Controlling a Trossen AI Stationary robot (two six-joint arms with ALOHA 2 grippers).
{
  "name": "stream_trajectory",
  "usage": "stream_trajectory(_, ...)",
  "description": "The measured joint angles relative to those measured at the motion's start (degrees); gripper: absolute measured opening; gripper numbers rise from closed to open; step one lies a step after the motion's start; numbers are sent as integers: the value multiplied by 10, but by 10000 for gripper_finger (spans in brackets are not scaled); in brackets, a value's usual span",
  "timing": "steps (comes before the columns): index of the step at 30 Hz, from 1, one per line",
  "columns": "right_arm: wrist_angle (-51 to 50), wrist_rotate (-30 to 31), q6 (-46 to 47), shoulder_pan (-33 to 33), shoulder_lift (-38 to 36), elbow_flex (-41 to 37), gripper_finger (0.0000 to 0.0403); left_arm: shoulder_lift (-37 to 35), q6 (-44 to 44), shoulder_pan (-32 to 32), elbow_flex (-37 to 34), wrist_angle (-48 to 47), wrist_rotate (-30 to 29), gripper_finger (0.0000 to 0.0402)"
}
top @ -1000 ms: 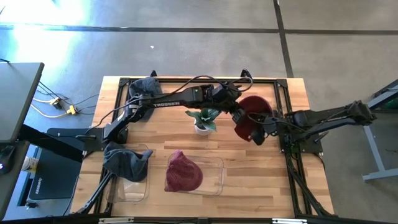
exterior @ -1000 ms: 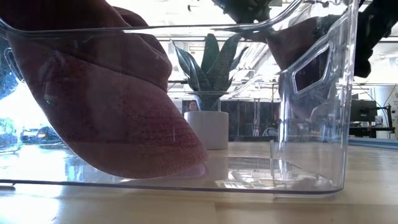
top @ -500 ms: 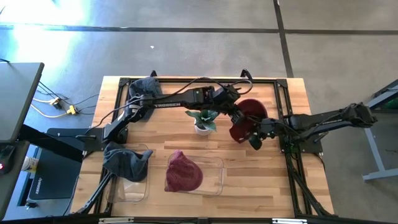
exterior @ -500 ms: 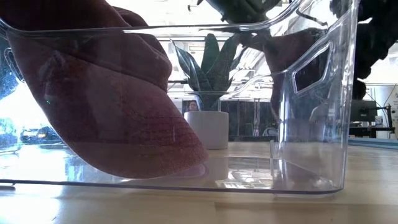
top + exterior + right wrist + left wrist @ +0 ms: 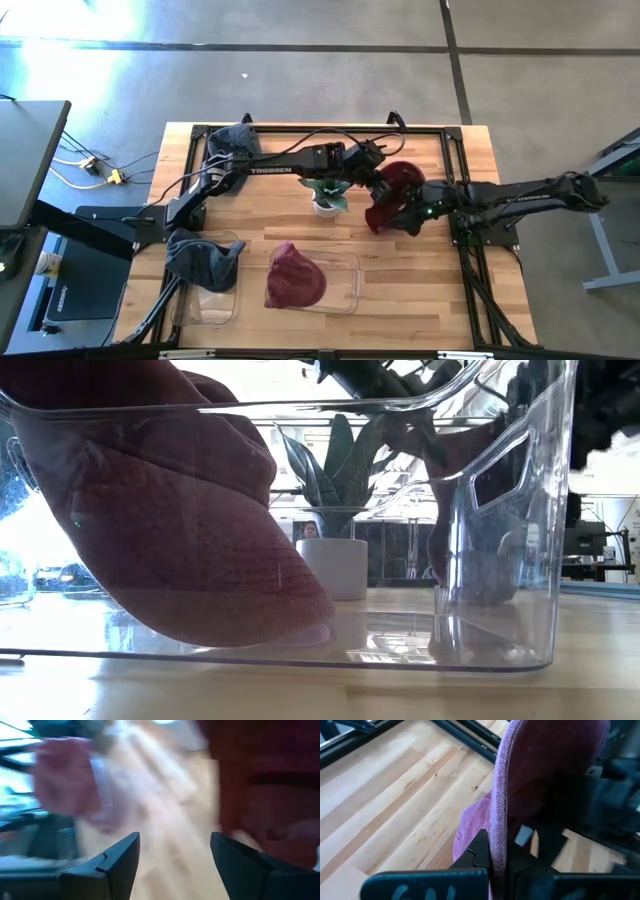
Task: Pick & Place hat
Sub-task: Put the red cap into the right transparent bin
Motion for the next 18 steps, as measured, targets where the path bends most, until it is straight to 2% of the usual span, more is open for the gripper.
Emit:
stream_trajectory(4,3,-76,18,-14,0,28,234,-2,-3,1,0,1,29,0)
stream_trajectory(9,4,-113,43,-24,0,49,228,-13,-8,2,7,-10,80,0)
stream_trajectory(15,12,-227,79,-27,-3,77,217,-12,-6,2,66,-79,75,0)
stream_trajectory(18,11,-283,60,-27,-6,94,212,-12,-3,8,80,-87,78,0)
